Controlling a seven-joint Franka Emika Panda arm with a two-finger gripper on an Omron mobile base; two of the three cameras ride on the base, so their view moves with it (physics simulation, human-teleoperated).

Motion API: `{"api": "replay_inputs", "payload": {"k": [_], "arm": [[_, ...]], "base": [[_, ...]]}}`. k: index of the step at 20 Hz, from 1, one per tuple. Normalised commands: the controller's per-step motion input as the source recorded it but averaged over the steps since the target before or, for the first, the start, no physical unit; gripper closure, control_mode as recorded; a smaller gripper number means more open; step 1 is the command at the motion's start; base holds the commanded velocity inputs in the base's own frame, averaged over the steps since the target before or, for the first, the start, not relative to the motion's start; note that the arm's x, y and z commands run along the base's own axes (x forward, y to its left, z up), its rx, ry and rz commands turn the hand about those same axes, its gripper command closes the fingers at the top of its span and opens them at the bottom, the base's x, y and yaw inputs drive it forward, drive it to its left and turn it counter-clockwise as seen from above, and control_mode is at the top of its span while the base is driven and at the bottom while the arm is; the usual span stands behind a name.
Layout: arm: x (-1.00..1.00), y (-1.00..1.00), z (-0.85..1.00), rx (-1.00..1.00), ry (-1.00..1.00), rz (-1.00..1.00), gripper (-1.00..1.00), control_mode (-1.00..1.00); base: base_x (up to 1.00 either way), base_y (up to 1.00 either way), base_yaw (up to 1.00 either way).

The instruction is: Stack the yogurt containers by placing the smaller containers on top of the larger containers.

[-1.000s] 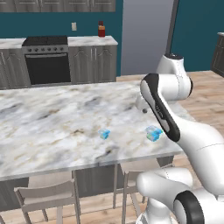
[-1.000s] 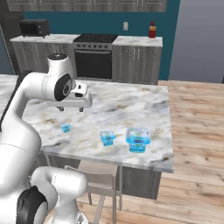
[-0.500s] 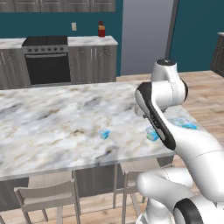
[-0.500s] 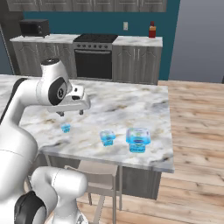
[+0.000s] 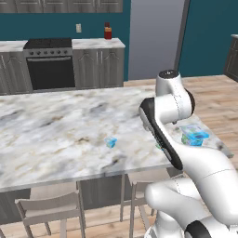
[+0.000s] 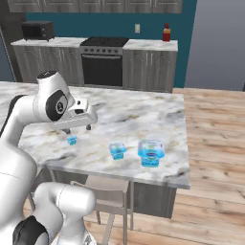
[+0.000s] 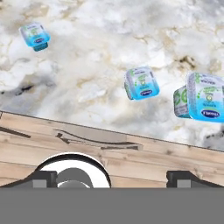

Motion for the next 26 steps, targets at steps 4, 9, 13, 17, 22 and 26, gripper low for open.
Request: {"api": "replay_inputs", "payload": {"k": [4, 9, 13, 17, 22, 26], "arm": [[-0.20, -0.19, -0.25, -0.06, 0.00, 0.01, -1.00, -1.00], [-0.12, -0.20, -0.22, -0.05, 0.00, 0.02, -1.00, -1.00], [0.00, -0.13, -0.18, -0.04, 0.00, 0.02, -1.00, -1.00], [0.00, -0.08, -0.11, -0.01, -0.01, 0.03, -1.00, -1.00], [0.01, -0.03, -0.13, -0.01, -0.01, 0.04, -1.00, -1.00], [0.06, -0.03, -0.16, 0.00, 0.00, 0.04, -1.00, -1.00]], "base": [[0.00, 0.00, 0.00], [0.00, 0.00, 0.00], [0.00, 0.00, 0.00], [0.00, 0.00, 0.00], [0.00, 0.00, 0.00], [0.00, 0.00, 0.00]]}}
